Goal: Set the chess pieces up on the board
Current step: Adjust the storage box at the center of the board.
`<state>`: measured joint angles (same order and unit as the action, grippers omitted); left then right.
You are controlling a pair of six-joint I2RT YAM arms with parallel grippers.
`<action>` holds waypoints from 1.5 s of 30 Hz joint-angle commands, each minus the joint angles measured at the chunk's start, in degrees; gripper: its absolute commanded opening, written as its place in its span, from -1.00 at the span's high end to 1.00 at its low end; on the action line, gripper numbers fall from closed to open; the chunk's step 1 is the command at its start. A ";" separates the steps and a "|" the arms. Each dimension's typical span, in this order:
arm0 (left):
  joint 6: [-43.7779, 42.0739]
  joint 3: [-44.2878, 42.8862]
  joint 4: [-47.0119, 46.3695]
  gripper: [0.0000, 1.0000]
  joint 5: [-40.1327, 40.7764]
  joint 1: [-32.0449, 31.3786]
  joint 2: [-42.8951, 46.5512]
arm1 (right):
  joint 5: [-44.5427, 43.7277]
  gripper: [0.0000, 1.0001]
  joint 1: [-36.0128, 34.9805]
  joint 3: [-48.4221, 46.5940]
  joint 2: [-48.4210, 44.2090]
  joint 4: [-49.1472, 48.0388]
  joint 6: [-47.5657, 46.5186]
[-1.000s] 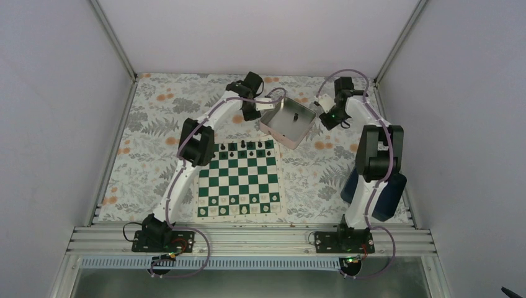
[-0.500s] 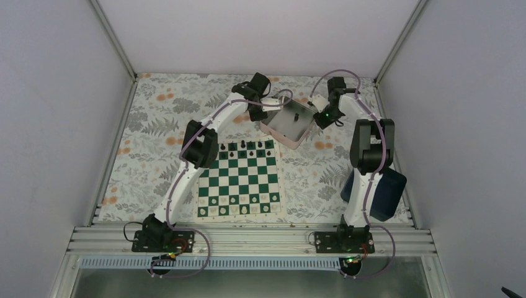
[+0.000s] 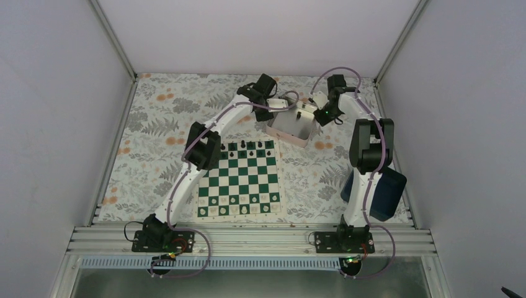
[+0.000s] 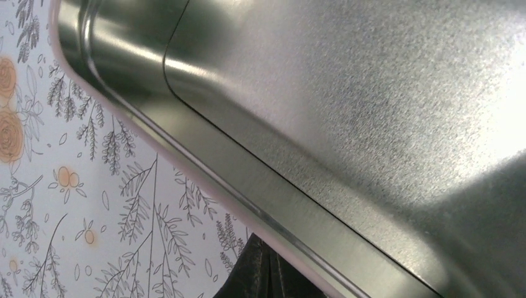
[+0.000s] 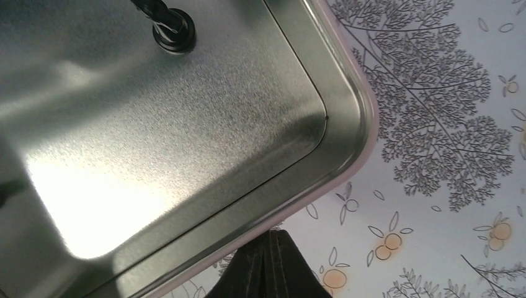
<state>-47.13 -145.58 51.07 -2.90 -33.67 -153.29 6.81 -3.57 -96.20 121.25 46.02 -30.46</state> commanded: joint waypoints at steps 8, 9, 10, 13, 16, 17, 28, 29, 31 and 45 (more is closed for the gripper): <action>-1.22 -1.65 -0.96 0.95 -2.07 -4.60 -2.16 | -1.34 0.92 1.42 -5.84 2.97 -2.76 2.07; -1.33 -1.57 -0.78 0.95 -2.27 -4.98 -2.12 | -1.40 0.92 1.72 -6.45 3.27 -2.70 1.99; -1.37 -1.58 -0.67 0.95 -2.28 -5.41 -2.02 | -1.56 0.92 1.97 -6.95 3.62 -2.68 1.92; -1.62 -1.60 -0.38 0.95 -2.68 -6.83 -1.84 | -2.24 0.92 2.43 -8.52 4.55 -2.73 1.51; -1.64 -1.62 0.36 0.95 -3.71 -8.27 -1.39 | -2.46 0.92 2.81 -9.20 5.10 -3.20 1.17; -1.72 -1.55 0.50 0.95 -3.85 -8.86 -1.21 | -2.46 0.92 2.87 -9.44 5.26 -3.17 1.03; -1.94 -3.56 0.69 0.95 -1.75 -12.17 1.73 | -4.31 0.92 3.68 -9.92 4.28 -4.64 1.14; -2.03 -3.46 1.37 0.95 -1.50 -12.08 2.61 | -4.53 0.92 3.85 -9.46 3.66 -4.89 1.27; -2.42 -2.51 2.75 0.95 -0.66 -11.95 5.00 | -5.04 0.92 4.27 -8.25 2.01 -5.14 1.36; -4.74 -4.69 -9.18 0.95 9.07 -3.59 6.98 | -4.77 0.92 8.15 8.23 -15.83 2.50 0.56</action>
<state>-51.68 -144.90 49.32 2.02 -40.34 -139.74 1.78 4.62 -91.46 109.12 43.79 -29.69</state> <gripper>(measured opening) 0.027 0.041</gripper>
